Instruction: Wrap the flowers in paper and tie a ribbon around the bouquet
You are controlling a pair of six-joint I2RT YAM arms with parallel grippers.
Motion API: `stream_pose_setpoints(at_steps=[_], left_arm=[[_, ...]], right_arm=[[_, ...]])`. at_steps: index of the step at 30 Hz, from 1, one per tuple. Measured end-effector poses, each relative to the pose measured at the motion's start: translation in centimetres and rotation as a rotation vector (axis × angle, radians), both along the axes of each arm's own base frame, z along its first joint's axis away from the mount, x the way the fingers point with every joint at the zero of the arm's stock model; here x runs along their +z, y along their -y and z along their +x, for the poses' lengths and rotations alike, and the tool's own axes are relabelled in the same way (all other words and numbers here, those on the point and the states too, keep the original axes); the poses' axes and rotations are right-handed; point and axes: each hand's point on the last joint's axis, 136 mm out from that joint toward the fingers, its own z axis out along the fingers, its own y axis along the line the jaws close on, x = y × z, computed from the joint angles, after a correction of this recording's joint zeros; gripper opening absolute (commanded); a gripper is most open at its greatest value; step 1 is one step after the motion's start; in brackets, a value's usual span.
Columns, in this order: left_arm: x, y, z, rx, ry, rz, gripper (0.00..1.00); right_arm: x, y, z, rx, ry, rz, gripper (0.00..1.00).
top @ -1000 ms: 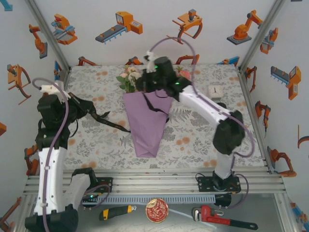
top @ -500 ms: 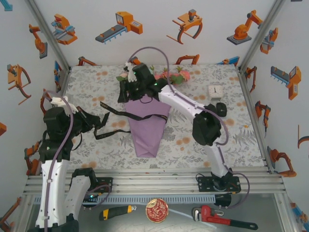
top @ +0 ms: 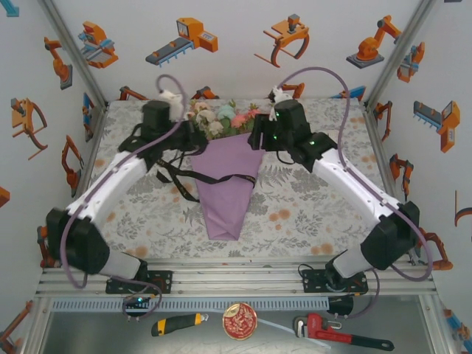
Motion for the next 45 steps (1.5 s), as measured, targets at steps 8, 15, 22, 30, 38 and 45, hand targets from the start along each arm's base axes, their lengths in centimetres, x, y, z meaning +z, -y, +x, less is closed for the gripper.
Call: stream_pose_setpoints(at_steps=[8, 15, 22, 30, 38, 45], left_arm=[[-6.7, 11.7, -5.5, -0.267, -0.048, 0.100, 0.53], [-1.0, 3.3, -3.2, -0.068, 0.075, 0.065, 0.64], [5.0, -6.2, -2.9, 0.211, 0.143, 0.010, 0.64], [-0.9, -8.8, -5.5, 0.246, -0.031, 0.108, 0.64], [-1.1, -9.5, -6.7, 0.244, -0.049, 0.107, 0.65], [-1.1, -9.0, -7.0, 0.211, -0.056, 0.094, 0.66]], right_arm=[[-2.7, 6.3, -1.6, -0.159, -0.046, -0.076, 0.57], [-3.5, 5.6, -0.7, -0.056, -0.058, -0.101, 0.56], [-7.8, -0.9, 3.1, 0.204, -0.137, -0.089, 0.56], [-13.4, -6.2, 5.4, 0.410, -0.238, -0.047, 0.56], [-16.7, -11.7, 5.2, 0.603, -0.278, -0.012, 0.55], [-19.1, -14.3, 3.4, 0.678, -0.347, 0.003, 0.27]])
